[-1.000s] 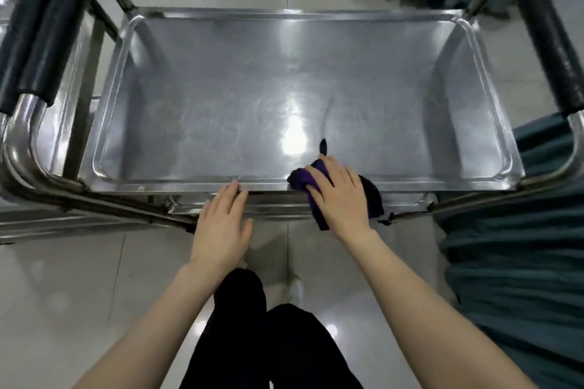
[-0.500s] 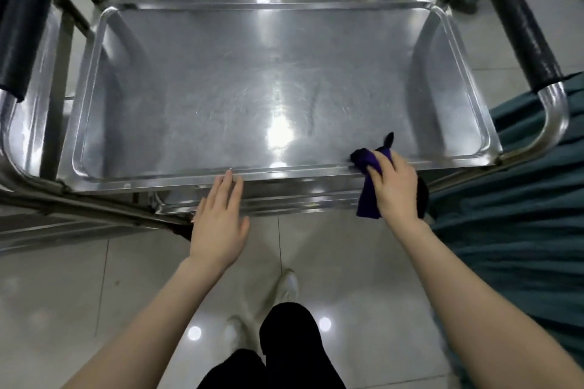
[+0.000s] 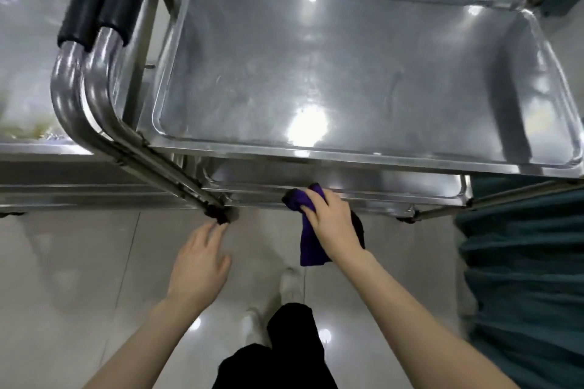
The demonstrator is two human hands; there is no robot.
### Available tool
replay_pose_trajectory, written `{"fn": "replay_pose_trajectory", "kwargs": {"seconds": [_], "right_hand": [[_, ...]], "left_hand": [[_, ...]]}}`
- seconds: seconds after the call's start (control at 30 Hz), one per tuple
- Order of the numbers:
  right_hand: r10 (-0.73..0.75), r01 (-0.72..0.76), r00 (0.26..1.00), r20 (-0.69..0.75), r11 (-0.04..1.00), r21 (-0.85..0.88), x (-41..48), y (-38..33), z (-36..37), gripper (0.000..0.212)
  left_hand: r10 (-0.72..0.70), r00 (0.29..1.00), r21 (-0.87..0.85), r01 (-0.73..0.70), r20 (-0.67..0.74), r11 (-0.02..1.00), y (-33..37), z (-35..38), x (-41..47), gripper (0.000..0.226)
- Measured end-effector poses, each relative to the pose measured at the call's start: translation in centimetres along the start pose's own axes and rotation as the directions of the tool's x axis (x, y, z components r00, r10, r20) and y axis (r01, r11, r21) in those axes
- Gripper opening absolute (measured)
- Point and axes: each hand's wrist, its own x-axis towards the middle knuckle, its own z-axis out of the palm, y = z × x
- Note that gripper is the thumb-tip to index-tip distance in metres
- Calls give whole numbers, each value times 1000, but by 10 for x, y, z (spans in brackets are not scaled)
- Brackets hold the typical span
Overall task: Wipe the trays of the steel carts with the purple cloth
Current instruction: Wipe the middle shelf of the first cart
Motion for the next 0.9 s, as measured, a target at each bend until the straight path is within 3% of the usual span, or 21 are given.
{"fn": "replay_pose_trajectory", "kwargs": {"seconds": [0.1, 0.2, 0.27, 0.4, 0.63, 0.7, 0.8, 0.9], "right_hand": [[-61, 64, 996, 70, 997, -42, 44, 6, 34, 40], [-99, 97, 986, 136, 995, 21, 101, 15, 76, 46], [-194, 194, 975, 105, 981, 18, 136, 23, 103, 45], [-416, 418, 908, 42, 907, -54, 191, 36, 155, 34], [-622, 616, 782, 51, 757, -215, 249, 48, 219, 40], [-631, 607, 775, 17, 738, -294, 253, 46, 227, 42], [-533, 437, 842, -90, 769, -466, 245, 40, 228, 51], [-500, 421, 862, -85, 799, -431, 228, 44, 232, 52]], "left_hand": [[-9, 997, -32, 6, -72, 999, -21, 25, 42, 50], [16, 975, -40, -26, -224, 999, -48, 59, 97, 38], [5, 956, -103, -37, -295, 994, -67, 82, 137, 41], [140, 901, -47, -174, -410, 984, -106, 126, 204, 45], [203, 774, -5, -258, -600, 966, -137, 162, 276, 54], [226, 791, 44, -245, -569, 969, -141, 169, 281, 56], [221, 826, 120, -186, -518, 975, -137, 173, 278, 54], [172, 841, 100, -140, -513, 985, -130, 169, 273, 62]]}}
